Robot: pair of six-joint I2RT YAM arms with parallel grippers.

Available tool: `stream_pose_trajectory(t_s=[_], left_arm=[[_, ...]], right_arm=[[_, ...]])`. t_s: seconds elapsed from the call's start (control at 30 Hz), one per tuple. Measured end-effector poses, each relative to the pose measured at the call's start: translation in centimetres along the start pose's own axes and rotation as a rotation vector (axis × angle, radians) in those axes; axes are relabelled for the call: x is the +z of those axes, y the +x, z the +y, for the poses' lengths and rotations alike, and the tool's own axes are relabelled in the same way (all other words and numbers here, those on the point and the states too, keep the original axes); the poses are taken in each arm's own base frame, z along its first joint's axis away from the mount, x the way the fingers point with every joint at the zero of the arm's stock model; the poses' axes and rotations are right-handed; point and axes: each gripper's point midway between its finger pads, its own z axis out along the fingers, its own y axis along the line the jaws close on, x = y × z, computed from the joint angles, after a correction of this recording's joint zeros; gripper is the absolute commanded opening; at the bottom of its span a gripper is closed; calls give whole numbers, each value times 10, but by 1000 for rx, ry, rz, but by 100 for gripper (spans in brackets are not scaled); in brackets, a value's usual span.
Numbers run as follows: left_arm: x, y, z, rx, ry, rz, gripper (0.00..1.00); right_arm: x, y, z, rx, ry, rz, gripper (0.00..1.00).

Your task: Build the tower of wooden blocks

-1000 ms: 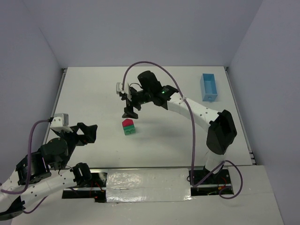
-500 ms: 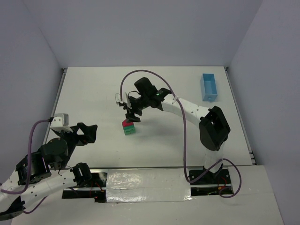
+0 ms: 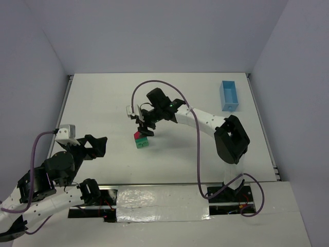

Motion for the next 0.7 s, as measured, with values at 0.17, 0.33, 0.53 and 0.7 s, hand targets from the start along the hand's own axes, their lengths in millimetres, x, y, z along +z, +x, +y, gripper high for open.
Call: stream_pose_trajectory(t_s=[0.17, 0.33, 0.53, 0.7], left_arm=[[0, 0, 0, 0, 2, 1, 100], [0, 0, 0, 1, 3, 2, 100], [0, 1, -1, 1, 6, 4, 99], [0, 1, -1, 3, 7, 5, 100]], right_arm=[[8, 11, 2, 22, -16, 13, 77], [10, 14, 2, 32, -21, 17, 77], [10, 14, 3, 35, -23, 17, 77], [10, 15, 5, 44, -31, 23, 77]])
